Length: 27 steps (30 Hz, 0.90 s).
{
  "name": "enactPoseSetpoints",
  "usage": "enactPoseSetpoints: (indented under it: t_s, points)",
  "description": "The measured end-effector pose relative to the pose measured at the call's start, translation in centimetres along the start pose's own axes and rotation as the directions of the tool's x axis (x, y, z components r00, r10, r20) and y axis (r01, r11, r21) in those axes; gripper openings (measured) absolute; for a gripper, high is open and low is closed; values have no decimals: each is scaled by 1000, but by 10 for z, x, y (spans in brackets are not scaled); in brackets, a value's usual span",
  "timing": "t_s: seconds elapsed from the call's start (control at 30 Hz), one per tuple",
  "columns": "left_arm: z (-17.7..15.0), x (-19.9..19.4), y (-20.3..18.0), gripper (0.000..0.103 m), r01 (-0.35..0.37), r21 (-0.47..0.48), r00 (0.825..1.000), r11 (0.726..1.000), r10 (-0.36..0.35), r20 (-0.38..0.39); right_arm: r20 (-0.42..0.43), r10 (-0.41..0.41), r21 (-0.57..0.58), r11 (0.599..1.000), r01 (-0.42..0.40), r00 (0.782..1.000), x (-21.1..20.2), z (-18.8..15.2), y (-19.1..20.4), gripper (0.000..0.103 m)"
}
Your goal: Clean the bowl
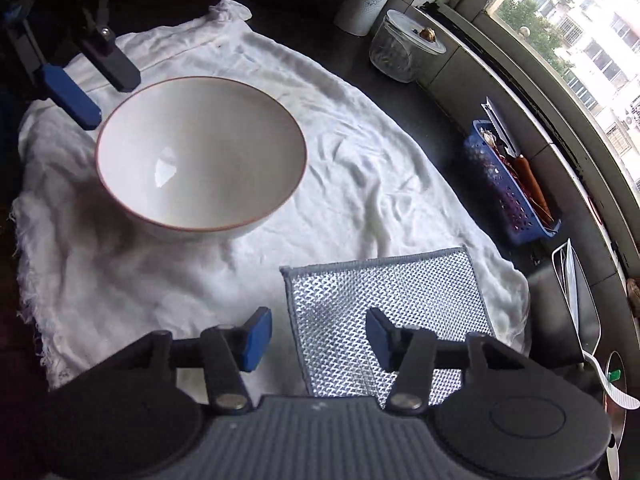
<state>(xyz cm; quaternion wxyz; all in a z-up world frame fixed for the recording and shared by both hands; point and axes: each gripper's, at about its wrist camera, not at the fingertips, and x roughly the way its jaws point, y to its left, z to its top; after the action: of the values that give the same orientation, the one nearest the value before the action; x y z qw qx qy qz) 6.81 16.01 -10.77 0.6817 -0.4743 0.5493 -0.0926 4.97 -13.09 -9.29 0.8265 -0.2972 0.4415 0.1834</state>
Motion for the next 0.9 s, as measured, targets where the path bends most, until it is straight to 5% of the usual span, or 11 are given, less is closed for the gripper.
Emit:
enactPoseSetpoints:
  t_s: [0.07,0.1,0.17,0.3,0.43,0.53,0.63,0.77,0.9]
  points:
    - [2,-2,1,37,5,-1,1000,1000,-5,0,-1,18,42,999,-17,1000,2,-1,-6,7]
    - [2,-2,1,37,9,1,1000,1000,-9,1,11,18,70,997,-19,1000,0,-1,-10,1]
    - [3,-4,2,37,21,2,1000,1000,-21,3,28,18,117,993,-21,999,-9,-1,-21,1]
    - [4,-5,4,37,34,-7,999,999,-34,-2,65,-129,172,978,117,989,-36,-1,-64,1]
    - [3,-8,8,37,39,-12,999,999,-39,2,160,-317,216,935,280,935,-83,13,-112,1]
    - [2,-11,10,37,42,-16,999,999,-42,4,268,-356,181,931,316,895,-121,35,-121,1]
    - [1,-14,12,37,45,-19,999,999,-45,7,311,-275,50,961,274,910,-123,45,-94,1]
    - [0,-18,15,37,50,-24,999,998,-49,11,131,-159,-93,981,172,979,-65,30,-42,2]
    - [-1,-19,19,37,47,-28,999,999,-46,11,2,-32,-152,988,32,999,-18,-2,7,2]
